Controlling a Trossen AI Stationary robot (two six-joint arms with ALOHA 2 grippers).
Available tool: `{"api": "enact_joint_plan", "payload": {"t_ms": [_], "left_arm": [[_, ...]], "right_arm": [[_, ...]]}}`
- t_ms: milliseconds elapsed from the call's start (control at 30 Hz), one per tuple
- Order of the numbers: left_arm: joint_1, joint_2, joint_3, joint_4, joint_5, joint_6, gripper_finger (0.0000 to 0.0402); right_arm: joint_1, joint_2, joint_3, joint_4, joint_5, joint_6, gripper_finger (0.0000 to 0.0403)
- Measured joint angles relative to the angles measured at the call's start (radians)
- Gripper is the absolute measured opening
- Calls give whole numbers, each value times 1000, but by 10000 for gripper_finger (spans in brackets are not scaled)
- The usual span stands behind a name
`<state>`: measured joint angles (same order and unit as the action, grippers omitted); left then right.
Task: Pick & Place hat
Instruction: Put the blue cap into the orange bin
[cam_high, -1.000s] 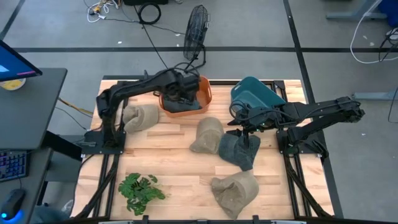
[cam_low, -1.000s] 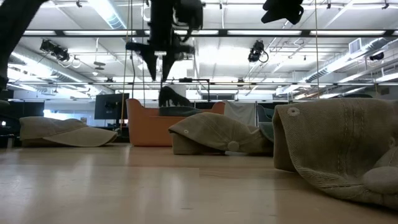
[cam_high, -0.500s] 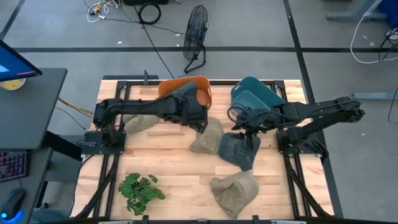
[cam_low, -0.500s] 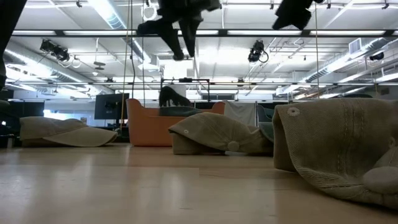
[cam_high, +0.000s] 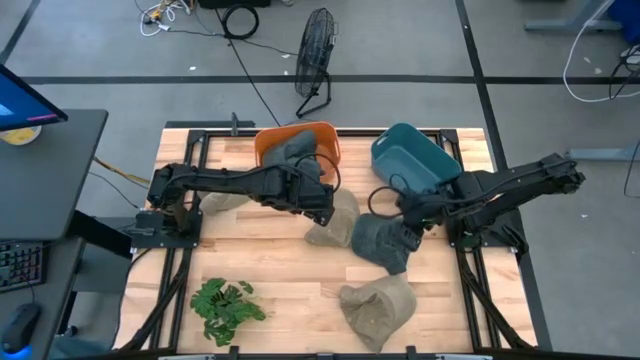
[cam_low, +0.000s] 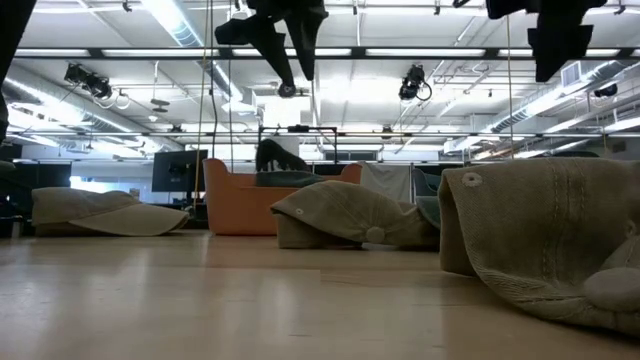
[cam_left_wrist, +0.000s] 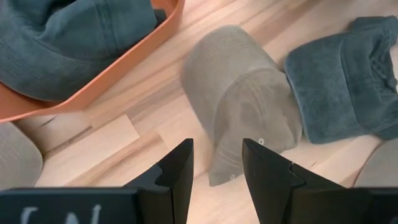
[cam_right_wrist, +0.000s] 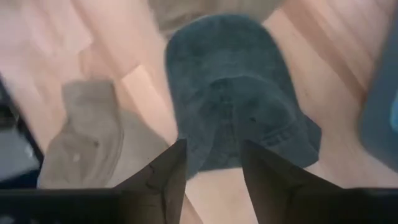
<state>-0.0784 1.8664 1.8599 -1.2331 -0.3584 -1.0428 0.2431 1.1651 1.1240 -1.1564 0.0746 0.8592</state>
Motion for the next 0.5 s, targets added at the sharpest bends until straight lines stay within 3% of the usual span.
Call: {"api": "enact_joint_plan", "payload": {"t_ms": [100,233,500], "left_arm": [[0,0,0,0,0,-1,140],[0,0,0,0,0,1,140],[-5,1,0,0,0,0,140]], "right_arm": [[1,20,0,17,27,74,151],[7,81,0,20,15,56,156],[35,265,0,30,-76,-5,178]]}}
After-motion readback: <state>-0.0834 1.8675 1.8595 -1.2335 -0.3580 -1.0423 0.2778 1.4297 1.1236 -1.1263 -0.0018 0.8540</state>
